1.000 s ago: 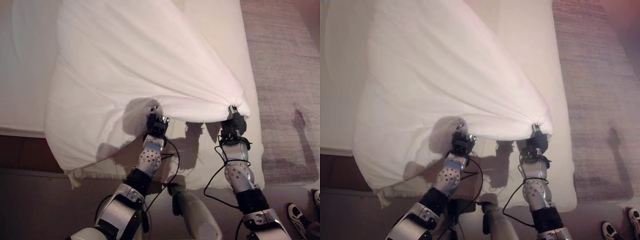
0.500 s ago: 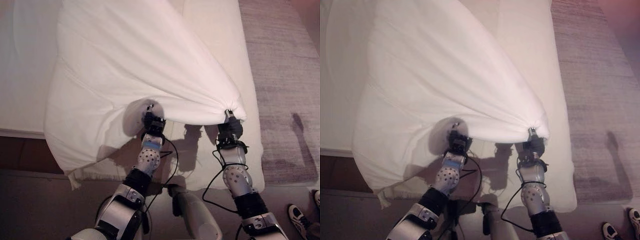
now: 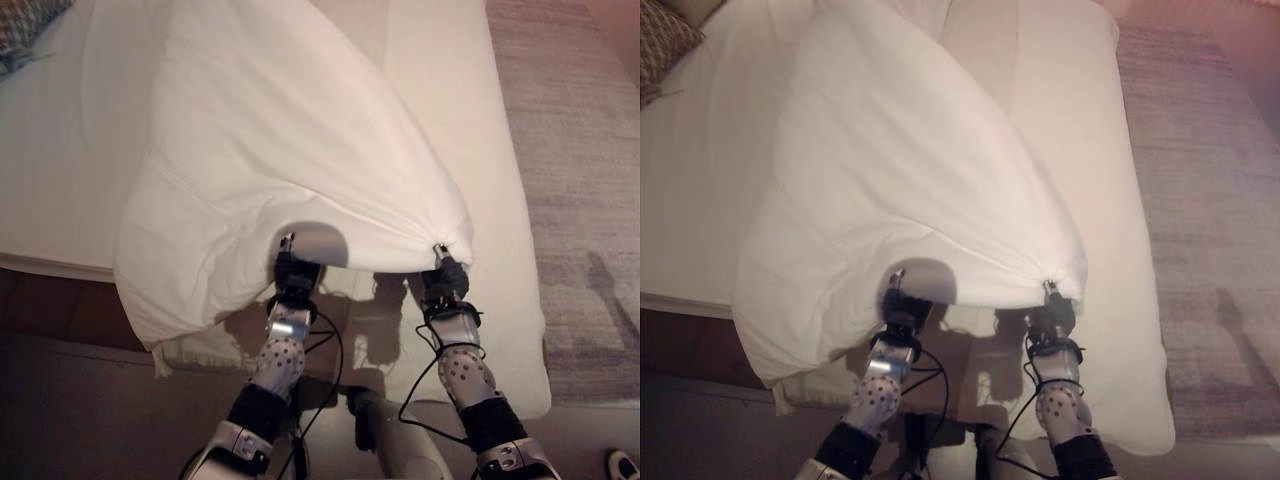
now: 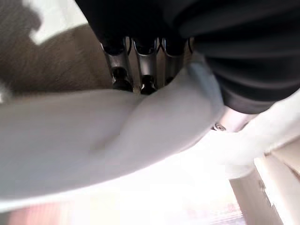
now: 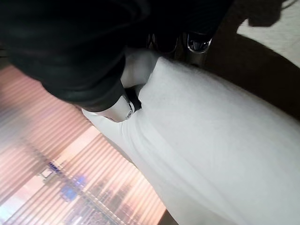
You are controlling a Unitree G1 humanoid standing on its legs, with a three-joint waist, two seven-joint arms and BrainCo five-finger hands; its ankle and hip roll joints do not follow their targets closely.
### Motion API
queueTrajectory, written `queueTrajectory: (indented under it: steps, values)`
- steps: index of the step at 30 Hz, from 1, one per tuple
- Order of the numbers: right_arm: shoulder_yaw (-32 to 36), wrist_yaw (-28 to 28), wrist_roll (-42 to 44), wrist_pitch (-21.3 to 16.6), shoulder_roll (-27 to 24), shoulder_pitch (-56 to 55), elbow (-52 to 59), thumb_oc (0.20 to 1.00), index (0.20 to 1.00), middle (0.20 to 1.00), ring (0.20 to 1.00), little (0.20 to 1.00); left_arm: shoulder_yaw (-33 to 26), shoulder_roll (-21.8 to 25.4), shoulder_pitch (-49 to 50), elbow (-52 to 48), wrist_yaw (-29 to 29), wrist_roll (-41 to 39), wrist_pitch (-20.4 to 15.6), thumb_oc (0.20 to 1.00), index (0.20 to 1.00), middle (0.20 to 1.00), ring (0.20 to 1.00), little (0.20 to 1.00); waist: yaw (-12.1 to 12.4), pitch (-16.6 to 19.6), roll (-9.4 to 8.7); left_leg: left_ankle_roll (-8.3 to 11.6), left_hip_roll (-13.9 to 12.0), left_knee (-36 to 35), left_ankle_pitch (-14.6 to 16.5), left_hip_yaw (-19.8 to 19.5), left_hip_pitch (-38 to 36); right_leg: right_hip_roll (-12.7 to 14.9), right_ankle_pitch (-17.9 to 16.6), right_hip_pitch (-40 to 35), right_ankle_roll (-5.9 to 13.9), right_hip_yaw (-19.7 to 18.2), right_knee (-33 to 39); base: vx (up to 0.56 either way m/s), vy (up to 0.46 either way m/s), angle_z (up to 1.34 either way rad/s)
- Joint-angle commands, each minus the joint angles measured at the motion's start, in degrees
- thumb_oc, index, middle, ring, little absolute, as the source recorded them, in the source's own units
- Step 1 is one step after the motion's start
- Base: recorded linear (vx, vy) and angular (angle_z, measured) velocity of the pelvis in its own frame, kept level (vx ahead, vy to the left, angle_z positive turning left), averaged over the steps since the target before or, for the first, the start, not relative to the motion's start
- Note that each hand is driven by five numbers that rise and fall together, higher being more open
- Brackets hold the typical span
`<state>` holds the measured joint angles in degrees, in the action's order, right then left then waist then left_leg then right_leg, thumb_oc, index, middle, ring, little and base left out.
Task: Make the bed
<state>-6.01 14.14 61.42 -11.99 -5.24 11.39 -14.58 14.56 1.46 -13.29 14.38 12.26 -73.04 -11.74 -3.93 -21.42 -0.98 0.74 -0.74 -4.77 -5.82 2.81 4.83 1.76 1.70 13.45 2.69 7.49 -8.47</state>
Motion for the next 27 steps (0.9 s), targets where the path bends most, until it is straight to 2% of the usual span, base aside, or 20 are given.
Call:
queueTrajectory:
  steps: [1,2,5,6,7,10,12,13,14,15,16,17,18,19,20,22,23,24,27]
  values:
    - [7.1,-0.2,0.0,-4.3,-5.3,-6.0,-0.7,0.200,0.200,0.200,0.200,0.200,-11.5,5.8,2.1,-5.6,-3.8,6.0,-4.0,0.200,0.200,0.200,0.200,0.200,0.8,5.0,-0.73,0.00,2.2,4.2,6.0,-1.1,-2.4,1.6,-4.5,1.3,2.94,-1.1,-2.7,-0.01,0.037,0.24]
    - [7.3,-0.2,-0.3,-4.0,-5.4,-6.1,-1.6,0.200,0.200,0.200,0.200,0.200,-12.3,6.5,2.9,-5.4,-4.2,6.9,-3.9,0.200,0.200,0.200,0.200,0.200,1.2,4.7,-0.85,0.12,1.7,7.4,7.7,-1.6,-2.0,2.1,-3.9,0.2,2.73,-1.0,-2.7,0.00,0.033,0.26]
    - [6.8,-0.7,-0.3,-3.3,-5.5,-6.2,-3.1,0.200,0.200,0.200,0.200,0.200,-13.8,6.8,4.7,-3.9,-4.2,7.8,-4.2,0.200,0.200,0.200,0.200,0.200,2.5,5.0,-1.11,1.18,-0.9,11.6,8.7,-5.8,-1.5,4.0,-3.5,-3.0,3.21,-1.3,-1.1,0.02,0.211,0.35]
    - [6.7,-1.1,0.0,-2.3,-5.7,-6.5,-4.4,0.200,0.200,0.200,0.200,0.200,-14.7,6.6,5.8,-3.2,-4.1,7.9,-4.5,0.200,0.200,0.200,0.200,0.200,2.4,6.8,-0.88,2.14,-3.9,11.1,7.6,-7.8,-1.7,6.3,-3.9,-3.3,4.14,-1.7,-0.3,0.01,0.316,0.31]
    - [6.6,-1.1,0.1,-2.3,-5.8,-6.6,-4.4,0.200,0.200,0.200,0.200,0.200,-14.7,6.6,5.8,-3.2,-4.1,7.9,-4.5,0.200,0.200,0.200,0.200,0.200,2.4,6.9,-0.82,2.18,-4.0,11.0,7.6,-7.9,-1.7,6.3,-3.9,-3.3,4.12,-1.7,-0.3,0.03,0.345,0.24]
    - [6.2,-1.5,0.2,-1.4,-6.3,-6.8,-5.1,0.200,0.200,0.200,0.200,0.200,-15.6,6.8,6.6,-1.9,-3.7,8.4,-4.9,0.200,0.200,0.200,0.200,0.200,2.8,9.2,0.16,4.53,-7.0,11.8,6.1,-10.9,-1.2,8.8,-4.7,-3.3,5.33,-3.1,0.3,0.02,0.387,0.09]
    - [5.8,-1.6,0.3,-1.2,-6.1,-7.2,-3.9,0.200,0.200,0.200,0.200,0.200,-15.0,7.3,6.2,-1.3,-3.6,8.7,-5.3,0.200,0.200,0.200,0.200,0.200,2.6,9.6,0.32,5.13,-6.2,13.1,8.6,-12.0,-1.5,11.5,-6.3,-3.8,6.45,-3.7,0.9,-0.05,0.549,-0.06]
    - [5.9,-1.6,0.2,-0.9,-6.1,-7.5,-3.7,0.200,0.200,0.200,0.200,0.200,-14.6,7.5,5.8,-0.9,-3.8,8.7,-5.3,0.200,0.200,0.200,0.200,0.200,2.2,9.8,0.11,4.83,-4.9,13.7,10.4,-11.0,-1.5,13.3,-7.7,-4.3,7.11,-3.9,1.4,-0.07,0.587,-0.04]
    - [6.0,-1.7,0.3,-0.8,-5.9,-7.6,-3.6,0.200,0.200,0.200,0.200,0.200,-14.0,7.8,5.6,-0.1,-3.9,8.7,-5.2,0.200,0.200,0.200,0.200,0.200,2.0,10.0,-0.46,4.35,-3.6,13.7,11.4,-10.2,-1.5,15.0,-10.2,-4.8,7.71,-3.9,2.2,-0.16,0.770,0.14]
    - [4.9,-1.3,0.0,-0.7,-4.8,-7.6,-3.2,0.200,0.200,0.200,0.200,0.200,-13.1,9.2,4.8,0.8,-3.3,10.0,-5.4,0.200,0.200,0.200,0.200,0.200,1.8,9.9,-1.74,3.13,-0.9,14.7,13.2,-8.4,-1.2,17.8,-17.1,-3.1,8.31,-4.9,3.9,-0.14,0.597,0.25]
    - [4.9,-1.3,0.0,-0.7,-4.8,-7.6,-3.2,0.200,0.200,0.200,0.200,0.200,-13.1,9.2,4.8,0.8,-3.3,10.0,-5.3,0.200,0.200,0.200,0.200,0.200,1.9,10.0,-1.83,3.08,-0.9,14.8,13.3,-8.2,-1.1,17.8,-17.2,-2.9,8.36,-5.1,4.0,-0.17,0.549,0.05]
    - [4.4,-1.1,-0.2,-0.8,-4.3,-6.8,-3.6,0.200,0.200,0.200,0.200,0.200,-13.1,9.6,4.5,1.1,-2.6,10.9,-5.5,0.200,0.200,0.200,0.200,0.200,2.3,9.7,-1.98,2.70,-0.2,14.7,13.0,-6.7,-0.7,18.8,-20.6,-1.7,8.64,-4.1,4.3,-0.14,0.345,-0.32]
    - [3.7,-1.2,0.0,-1.0,-3.6,-5.8,-4.1,0.200,0.200,0.200,0.200,0.200,-13.5,10.2,4.2,1.5,-1.9,11.7,-5.8,0.200,0.200,0.200,0.200,0.200,3.0,9.0,-1.47,2.39,-0.1,14.1,12.3,-5.3,-0.6,18.8,-19.3,-0.9,8.16,-0.7,3.9,-0.26,0.582,-0.50]
    - [2.6,-1.2,-0.1,-1.1,-3.2,-5.0,-4.7,0.200,0.200,0.200,0.200,0.200,-13.9,10.6,4.2,2.0,-1.0,13.3,-5.4,0.200,0.200,0.200,0.200,0.200,4.1,8.7,-0.50,1.74,0.5,13.5,11.5,-4.4,-0.1,18.9,-16.5,-0.4,7.73,3.2,1.3,-0.31,0.670,-0.51]
    - [1.6,-1.4,0.0,-0.8,-3.2,-4.5,-5.5,0.200,0.200,0.200,0.200,0.200,-14.4,10.8,4.6,1.8,-1.2,13.6,-5.2,0.200,0.200,0.200,0.200,0.200,4.3,8.7,0.26,0.86,1.5,12.1,10.0,-4.2,0.3,16.8,-13.2,0.1,6.64,3.2,-5.3,-0.28,0.627,-0.52]
    - [0.5,-1.9,0.6,-0.8,-2.4,-4.1,-6.9,0.200,0.200,0.200,0.200,0.200,-14.9,11.3,4.9,1.7,-0.7,14.6,-5.0,0.200,0.200,0.200,0.200,0.200,5.2,9.0,0.75,-0.38,2.4,10.0,8.5,-3.4,0.1,12.8,-7.5,-0.7,5.25,4.1,-11.6,-0.21,0.522,-0.55]
    - [-0.7,-2.1,1.2,-0.6,-1.6,-4.4,-7.1,0.200,0.200,0.200,0.200,0.200,-15.8,11.3,6.0,1.2,0.7,16.0,-4.5,0.200,0.200,0.200,0.200,0.200,6.2,9.6,0.74,-1.15,3.1,7.7,6.8,-2.2,-0.5,7.2,-1.3,-2.8,3.87,7.2,-18.4,-0.15,0.365,-0.15]
    - [-0.7,-2.1,1.2,-0.6,-1.6,-4.4,-7.1,0.200,0.200,0.200,0.200,0.200,-15.8,11.3,6.0,1.2,0.8,16.0,-4.5,0.200,0.200,0.200,0.200,0.200,6.1,9.6,0.71,-1.13,3.1,7.6,6.7,-2.2,-0.4,7.2,-1.4,-2.7,3.82,7.2,-18.5,-0.12,0.261,0.05]
    - [-2.1,-2.5,1.8,-0.3,-0.7,-5.3,-7.6,0.200,0.200,0.200,0.200,0.200,-16.9,11.2,6.8,1.8,2.5,17.9,-3.9,0.200,0.200,0.200,0.200,0.200,7.3,10.8,-0.97,-0.41,5.5,6.6,5.6,-1.0,-0.5,1.0,3.6,-8.4,3.02,8.1,-13.1,-0.09,0.088,-0.25]
